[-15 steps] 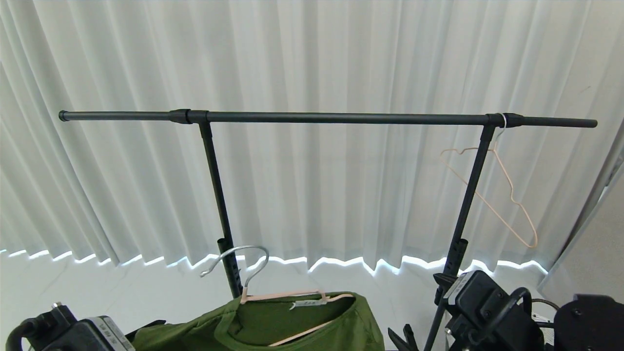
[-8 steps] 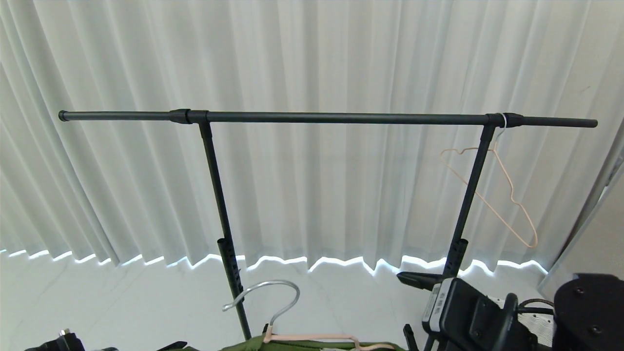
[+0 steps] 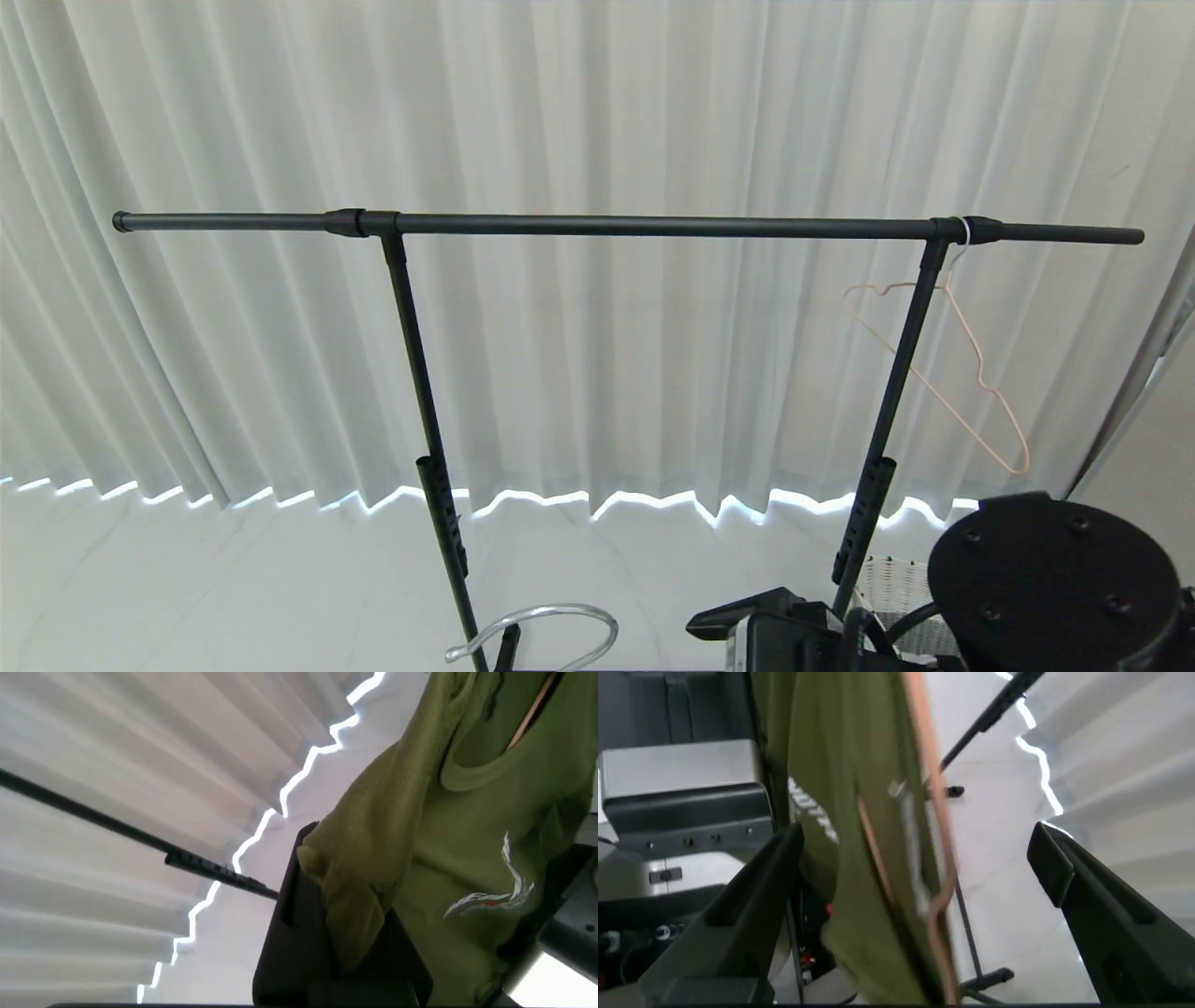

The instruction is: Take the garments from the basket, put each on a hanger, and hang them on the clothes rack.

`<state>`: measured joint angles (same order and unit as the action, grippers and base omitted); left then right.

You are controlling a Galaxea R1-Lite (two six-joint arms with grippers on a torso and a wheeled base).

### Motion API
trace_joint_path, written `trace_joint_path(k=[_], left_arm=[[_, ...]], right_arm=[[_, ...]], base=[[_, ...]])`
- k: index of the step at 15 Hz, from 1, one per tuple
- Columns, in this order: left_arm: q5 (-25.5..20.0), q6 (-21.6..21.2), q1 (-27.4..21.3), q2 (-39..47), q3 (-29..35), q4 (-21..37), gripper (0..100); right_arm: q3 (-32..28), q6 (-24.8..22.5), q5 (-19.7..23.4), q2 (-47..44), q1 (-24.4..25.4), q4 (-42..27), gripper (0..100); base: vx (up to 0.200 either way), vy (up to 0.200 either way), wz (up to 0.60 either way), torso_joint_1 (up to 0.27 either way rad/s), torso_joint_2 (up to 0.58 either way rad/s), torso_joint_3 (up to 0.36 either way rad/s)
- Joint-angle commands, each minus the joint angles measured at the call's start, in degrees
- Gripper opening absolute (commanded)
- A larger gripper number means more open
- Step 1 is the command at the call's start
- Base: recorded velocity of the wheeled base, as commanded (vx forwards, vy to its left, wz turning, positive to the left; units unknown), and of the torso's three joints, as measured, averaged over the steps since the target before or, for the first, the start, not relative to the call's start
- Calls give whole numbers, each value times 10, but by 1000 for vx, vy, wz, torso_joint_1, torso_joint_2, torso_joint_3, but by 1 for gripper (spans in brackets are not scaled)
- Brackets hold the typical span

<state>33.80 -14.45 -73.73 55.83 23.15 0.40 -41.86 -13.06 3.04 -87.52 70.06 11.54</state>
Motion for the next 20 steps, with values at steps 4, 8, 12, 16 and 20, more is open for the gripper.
trace_joint_path(k=[4, 8, 12, 16, 20], left_arm=[[0, -1, -10, -3, 0, -1, 0], [0, -1, -10, -2, 1, -14, 0], [0, -1, -11, -4, 0, -17, 0], [0, -1, -11, -3, 0, -27, 0], [0, -7, -11, -4, 1, -33, 0]], right_arm=[[-30, 1, 12, -49, 3, 0, 100], [-29, 2, 10, -49, 3, 0, 100], [-29, 2, 10, -49, 6, 12, 100], [-28, 1, 9, -49, 7, 12, 100], [-23, 2, 7, -49, 7, 14, 100]], base=[[0, 0, 0, 0, 0, 0], [0, 0, 0, 0, 0, 0], [0, 0, 0, 0, 0, 0], [0, 0, 0, 0, 0, 0], [0, 0, 0, 0, 0, 0]])
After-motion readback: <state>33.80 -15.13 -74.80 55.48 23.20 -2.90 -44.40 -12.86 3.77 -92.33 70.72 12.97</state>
